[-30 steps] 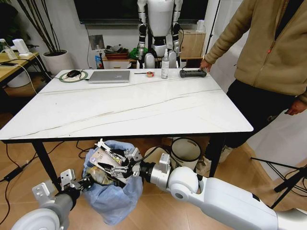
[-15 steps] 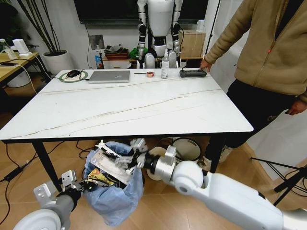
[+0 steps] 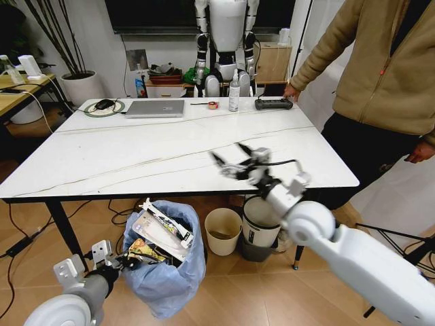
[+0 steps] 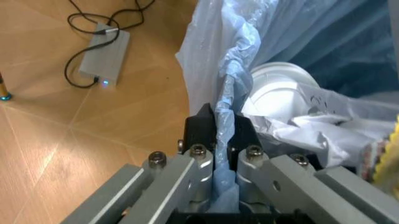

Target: Pick up the trash bin and place the trash from the table into it.

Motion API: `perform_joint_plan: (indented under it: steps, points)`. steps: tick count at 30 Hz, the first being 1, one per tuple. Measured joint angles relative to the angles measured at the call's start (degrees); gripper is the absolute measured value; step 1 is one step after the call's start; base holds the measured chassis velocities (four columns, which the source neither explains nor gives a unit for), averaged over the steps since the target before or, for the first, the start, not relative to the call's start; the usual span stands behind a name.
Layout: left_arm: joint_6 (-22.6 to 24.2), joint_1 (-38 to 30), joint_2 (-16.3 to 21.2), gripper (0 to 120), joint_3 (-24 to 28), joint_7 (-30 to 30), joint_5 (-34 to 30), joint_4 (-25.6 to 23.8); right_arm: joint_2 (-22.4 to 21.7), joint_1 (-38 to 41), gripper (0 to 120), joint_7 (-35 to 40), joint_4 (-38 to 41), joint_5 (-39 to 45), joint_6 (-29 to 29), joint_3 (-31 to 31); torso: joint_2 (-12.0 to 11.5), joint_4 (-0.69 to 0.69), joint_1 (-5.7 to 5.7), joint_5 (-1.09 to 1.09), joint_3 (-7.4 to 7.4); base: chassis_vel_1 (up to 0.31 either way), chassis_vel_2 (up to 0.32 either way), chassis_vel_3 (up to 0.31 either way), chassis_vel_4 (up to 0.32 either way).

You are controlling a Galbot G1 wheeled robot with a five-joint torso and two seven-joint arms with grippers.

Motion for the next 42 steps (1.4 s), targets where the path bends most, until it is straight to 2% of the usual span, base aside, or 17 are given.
perform_joint_plan:
  steps: [2,3,5,7,9,13,14,19,26,42]
  points:
    - [-0.32,0.73,-0.46,0,-0.52,0.37,0.75,0.01,-0.14,-4.05,100,-1.22,-0.57,-0.33,0.31,5.47,0.00,0.04,0.00,0.03,0.01,0.000,0.000,0.000,0.000]
    - [-0.32,0.73,-0.46,0,-0.52,0.37,0.75,0.01,-0.14,-4.05,100,-1.22,-0.57,-0.33,0.31,5.47,0.00,0.04,0.00,0.03,0.01,0.000,0.000,0.000,0.000]
    - [-0.39,0.49,-0.32,0,-0.59,0.58,0.99,0.00,0.27,-8.20,100,-1.68,-0.62,-0.94,0.44,11.46,0.00,0.06,0.00,0.01,0.00,0.000,0.000,0.000,0.000]
    - [-0.41,-0.31,0.04,0,-0.59,0.66,1.04,0.04,1.43,-15.00,100,-2.40,-0.57,-1.41,1.11,20.50,0.00,0.06,0.00,0.02,0.00,0.000,0.000,0.000,0.000]
    - [-0.45,-0.53,0.16,0,-0.56,0.66,1.05,0.11,1.69,-16.82,100,-2.66,-0.58,-1.55,1.30,22.55,0.00,0.05,0.00,0.01,-0.01,0.000,0.000,0.000,0.000]
    - [-0.47,-0.85,0.95,0,-0.11,1.16,1.23,0.55,3.07,-30.43,100,-6.67,-1.49,-5.86,3.77,36.44,0.00,0.02,0.00,0.02,-0.01,0.000,0.000,0.000,0.000]
    - [-0.47,-0.85,0.95,0,-0.11,1.16,1.23,0.55,3.07,-30.43,100,-6.67,-1.49,-5.86,3.77,36.44,0.00,0.02,0.00,0.02,-0.01,0.000,0.000,0.000,0.000]
    - [-0.59,-1.35,1.73,0,0.00,1.98,1.79,1.02,5.42,-40.19,100,-8.62,-0.80,-10.22,4.91,47.32,0.00,0.03,0.00,0.00,-0.01,0.000,0.000,0.000,0.000]
    - [-1.33,-1.00,2.45,0,0.21,2.93,1.63,2.23,7.40,-44.94,100,-10.86,1.27,-11.51,4.22,50.34,0.00,0.04,0.00,0.00,-0.01,0.000,0.000,0.000,0.000]
    - [-3.19,1.17,2.59,0,1.16,1.78,1.93,3.76,7.44,-44.55,100,-10.97,1.37,-11.51,3.98,49.74,0.00,0.05,0.00,-0.01,0.00,0.000,0.000,0.000,0.000]
